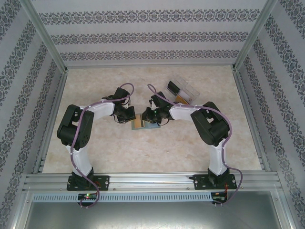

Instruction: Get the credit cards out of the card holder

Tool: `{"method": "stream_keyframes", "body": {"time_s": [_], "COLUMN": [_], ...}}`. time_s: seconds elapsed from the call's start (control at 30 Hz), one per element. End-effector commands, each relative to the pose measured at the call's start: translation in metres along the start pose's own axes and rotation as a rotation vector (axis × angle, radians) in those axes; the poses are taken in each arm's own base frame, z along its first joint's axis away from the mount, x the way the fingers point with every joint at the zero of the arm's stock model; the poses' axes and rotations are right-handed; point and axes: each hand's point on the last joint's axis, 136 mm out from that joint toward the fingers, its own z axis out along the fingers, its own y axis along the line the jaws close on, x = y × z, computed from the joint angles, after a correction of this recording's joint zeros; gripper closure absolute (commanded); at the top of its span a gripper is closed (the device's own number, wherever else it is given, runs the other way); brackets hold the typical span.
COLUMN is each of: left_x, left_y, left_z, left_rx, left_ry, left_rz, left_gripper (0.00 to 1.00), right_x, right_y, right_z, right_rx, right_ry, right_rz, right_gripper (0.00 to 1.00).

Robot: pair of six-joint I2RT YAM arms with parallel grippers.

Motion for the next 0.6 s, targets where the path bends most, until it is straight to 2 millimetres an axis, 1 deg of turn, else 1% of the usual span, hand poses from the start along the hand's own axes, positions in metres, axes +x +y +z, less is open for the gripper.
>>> {"method": "stream_keyframes", "body": {"time_s": [0.0,0.13,0.3,0.57], "left_x": [0.026,0.026,0.026,0.025], "left_y": [0.026,0.028,0.029,0.028], "left_z": [0.022,0.022,0.022,0.022], "left_rx": [-0.088,-0.091,-0.098,-0.095], "left_ry": [0.092,0.093,0.091,0.090], "left_rz": [-0.016,-0.016,-0.014,-0.013], "left_gripper": [0.94,0.94,0.94,0.94], "right_x": [0.002,-0.001,-0.004,-0.006], "right_y": [0.001,-0.008,-0.010,-0.014], "right_z": [0.006,0.001,-0.006,-0.009], "right_rx": [0.005,0.057,0.081,0.099], "right_ry": [0.014,-0.020,-0.055,-0.076], "right_rz": [-0.020,-0.014,-0.024,-0.019], "right_gripper": [0.83,0.84,0.83,0.82]}}
